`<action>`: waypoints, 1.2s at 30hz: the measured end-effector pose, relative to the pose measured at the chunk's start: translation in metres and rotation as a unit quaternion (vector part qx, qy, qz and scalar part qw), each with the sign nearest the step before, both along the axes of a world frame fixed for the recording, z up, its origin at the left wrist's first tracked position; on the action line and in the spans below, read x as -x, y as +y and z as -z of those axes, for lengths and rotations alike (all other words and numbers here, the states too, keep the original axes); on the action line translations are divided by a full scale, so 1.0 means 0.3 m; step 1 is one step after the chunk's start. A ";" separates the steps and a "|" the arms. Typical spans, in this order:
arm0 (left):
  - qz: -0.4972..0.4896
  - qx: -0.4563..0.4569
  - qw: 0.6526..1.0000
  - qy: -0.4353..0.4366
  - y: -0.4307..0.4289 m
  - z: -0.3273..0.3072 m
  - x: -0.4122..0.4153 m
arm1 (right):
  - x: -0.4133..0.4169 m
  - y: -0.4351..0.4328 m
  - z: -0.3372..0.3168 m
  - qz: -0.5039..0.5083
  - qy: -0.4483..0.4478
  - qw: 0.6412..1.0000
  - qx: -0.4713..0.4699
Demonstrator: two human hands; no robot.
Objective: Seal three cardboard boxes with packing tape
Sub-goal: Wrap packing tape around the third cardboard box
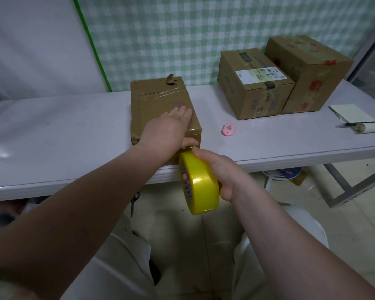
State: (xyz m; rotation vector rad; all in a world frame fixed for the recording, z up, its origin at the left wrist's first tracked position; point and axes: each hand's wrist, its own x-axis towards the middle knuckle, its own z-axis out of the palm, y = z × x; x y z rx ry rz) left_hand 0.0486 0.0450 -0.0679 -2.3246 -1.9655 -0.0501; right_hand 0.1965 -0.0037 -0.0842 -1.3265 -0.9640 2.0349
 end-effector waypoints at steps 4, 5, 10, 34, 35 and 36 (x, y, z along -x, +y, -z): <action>-0.004 0.012 1.000 -0.011 0.007 0.003 -0.001 | -0.003 -0.006 0.006 0.010 -0.019 1.000 -0.005; -0.005 0.019 1.000 -0.011 0.004 -0.008 -0.004 | -0.003 -0.006 0.005 0.013 -0.020 1.000 -0.007; -0.008 -0.125 0.978 -0.166 -0.150 0.003 0.016 | 0.004 -0.002 0.019 0.016 -0.049 0.998 -0.021; -0.219 0.169 0.566 -0.777 -0.328 0.080 -0.038 | -0.076 0.356 0.211 0.015 -0.514 0.785 -0.346; -0.222 0.170 0.567 -0.775 -0.326 0.083 -0.036 | -0.075 0.390 0.229 -0.002 -0.526 0.770 -0.362; -0.225 0.172 0.568 -0.773 -0.324 0.086 -0.034 | -0.073 0.420 0.242 -0.020 -0.538 0.754 -0.375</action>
